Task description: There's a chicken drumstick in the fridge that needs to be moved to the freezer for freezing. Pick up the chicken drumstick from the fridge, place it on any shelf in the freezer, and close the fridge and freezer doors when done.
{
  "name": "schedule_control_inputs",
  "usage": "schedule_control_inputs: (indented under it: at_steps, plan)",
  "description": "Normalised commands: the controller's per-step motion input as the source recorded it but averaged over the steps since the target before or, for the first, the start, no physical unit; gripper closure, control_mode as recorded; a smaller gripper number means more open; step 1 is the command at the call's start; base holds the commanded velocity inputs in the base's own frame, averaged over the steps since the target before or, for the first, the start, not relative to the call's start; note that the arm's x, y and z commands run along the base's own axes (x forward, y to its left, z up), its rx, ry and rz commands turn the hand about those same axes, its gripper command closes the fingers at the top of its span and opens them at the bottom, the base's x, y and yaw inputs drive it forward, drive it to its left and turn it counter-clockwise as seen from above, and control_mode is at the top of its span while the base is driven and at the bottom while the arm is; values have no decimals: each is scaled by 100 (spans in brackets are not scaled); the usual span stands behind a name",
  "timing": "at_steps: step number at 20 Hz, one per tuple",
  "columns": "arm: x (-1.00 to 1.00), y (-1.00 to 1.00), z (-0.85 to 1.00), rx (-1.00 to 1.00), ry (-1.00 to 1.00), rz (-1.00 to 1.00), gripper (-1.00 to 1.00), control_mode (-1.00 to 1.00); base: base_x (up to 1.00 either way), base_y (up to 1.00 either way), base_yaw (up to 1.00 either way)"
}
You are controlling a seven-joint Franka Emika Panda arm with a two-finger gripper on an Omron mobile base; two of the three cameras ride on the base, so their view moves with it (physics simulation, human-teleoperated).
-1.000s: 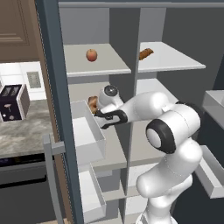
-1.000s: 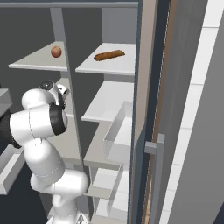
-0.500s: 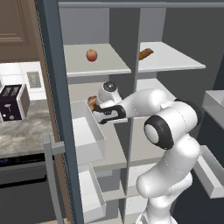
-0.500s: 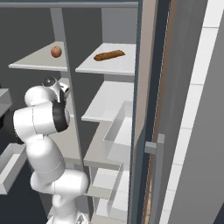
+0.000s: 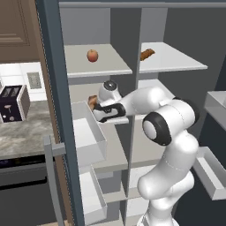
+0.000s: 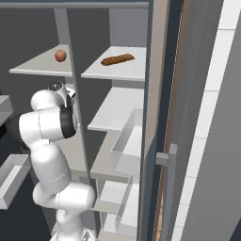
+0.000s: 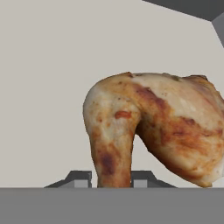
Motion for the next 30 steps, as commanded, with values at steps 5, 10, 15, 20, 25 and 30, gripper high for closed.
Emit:
schedule_control_inputs:
  at_steps: [5, 10, 15, 20, 25, 30]
  plan:
    - [42, 0, -5, 0, 0, 0, 100, -100, 0, 0, 0]
    - [39, 1, -5, 0, 0, 0, 100, -100, 0, 0, 0]
    - [5, 19, -4, 0, 0, 0, -100, -100, 0, 0, 0]
    - [0, 9, -1, 0, 0, 0, -100, -100, 0, 0, 0]
    - [0, 0, 0, 0, 0, 0, -100, -100, 0, 0, 0]
    - [-1, 0, 0, 0, 0, 0, -100, -100, 0, 0, 0]
